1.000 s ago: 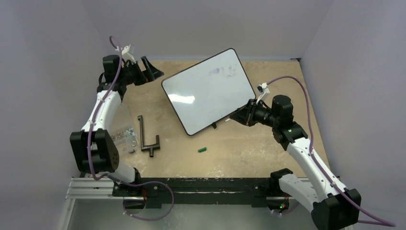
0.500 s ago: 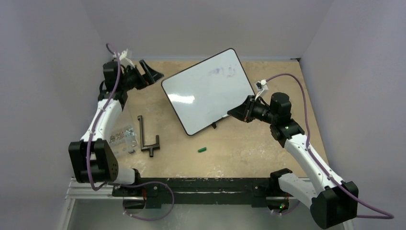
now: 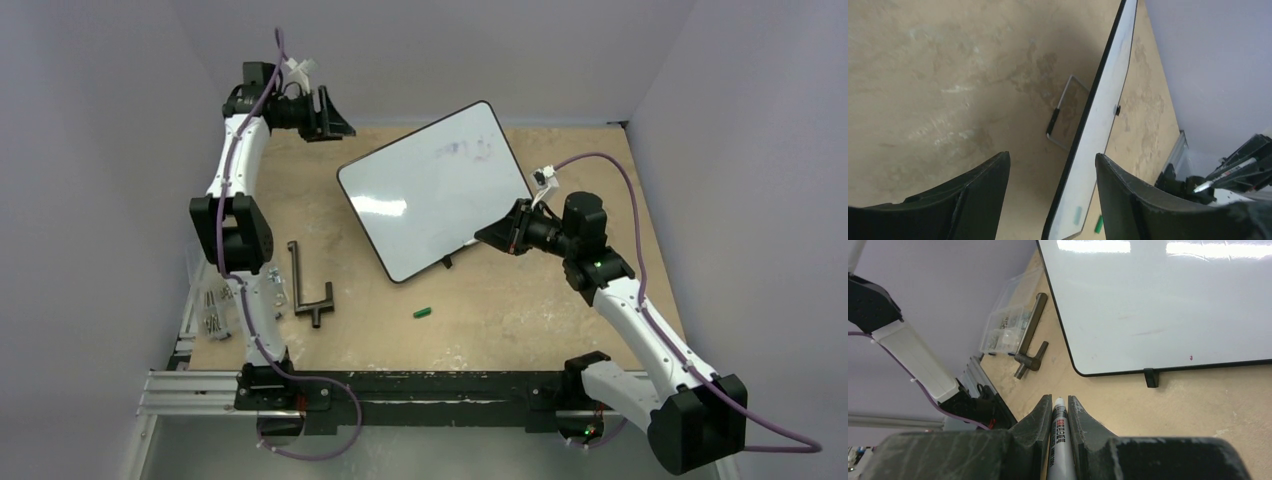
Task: Write a sentence on the whiteboard
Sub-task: Pick up the whiteboard from the whiteboard stand.
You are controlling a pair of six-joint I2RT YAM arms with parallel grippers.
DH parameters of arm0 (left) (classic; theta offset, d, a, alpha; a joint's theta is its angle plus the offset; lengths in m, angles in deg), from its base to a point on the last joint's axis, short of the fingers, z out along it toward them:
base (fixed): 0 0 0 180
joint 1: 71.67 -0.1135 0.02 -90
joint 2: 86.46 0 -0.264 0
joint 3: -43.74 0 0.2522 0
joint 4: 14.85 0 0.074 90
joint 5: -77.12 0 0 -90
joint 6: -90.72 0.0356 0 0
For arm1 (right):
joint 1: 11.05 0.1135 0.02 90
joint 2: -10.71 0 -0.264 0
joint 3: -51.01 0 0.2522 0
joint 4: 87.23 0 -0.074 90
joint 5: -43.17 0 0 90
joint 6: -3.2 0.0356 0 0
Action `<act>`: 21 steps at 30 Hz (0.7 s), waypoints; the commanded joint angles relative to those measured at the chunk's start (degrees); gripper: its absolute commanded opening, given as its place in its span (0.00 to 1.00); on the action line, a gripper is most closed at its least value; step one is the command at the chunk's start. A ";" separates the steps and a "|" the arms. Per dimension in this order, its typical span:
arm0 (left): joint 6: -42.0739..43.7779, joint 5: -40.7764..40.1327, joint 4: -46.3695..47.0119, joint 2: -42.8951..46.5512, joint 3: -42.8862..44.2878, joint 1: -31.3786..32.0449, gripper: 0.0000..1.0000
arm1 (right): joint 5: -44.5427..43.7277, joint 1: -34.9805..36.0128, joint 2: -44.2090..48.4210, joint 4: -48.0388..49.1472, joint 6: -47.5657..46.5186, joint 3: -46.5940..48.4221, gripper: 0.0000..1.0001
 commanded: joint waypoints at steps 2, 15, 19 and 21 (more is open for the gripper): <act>6.58 7.37 -10.30 -3.56 4.53 3.06 0.63 | -0.42 -0.08 0.81 0.34 -1.50 1.91 0.00; 8.55 8.92 -10.92 -6.95 4.74 7.92 0.48 | -0.94 -0.08 0.98 -0.88 -2.42 1.16 0.00; 8.37 8.54 -10.86 -7.42 4.97 8.09 0.45 | -1.03 -0.08 1.37 -1.01 -2.45 0.87 0.00; 8.38 8.49 -11.14 -7.81 5.30 8.08 0.44 | -0.97 -0.08 1.42 -0.88 -2.39 0.69 0.00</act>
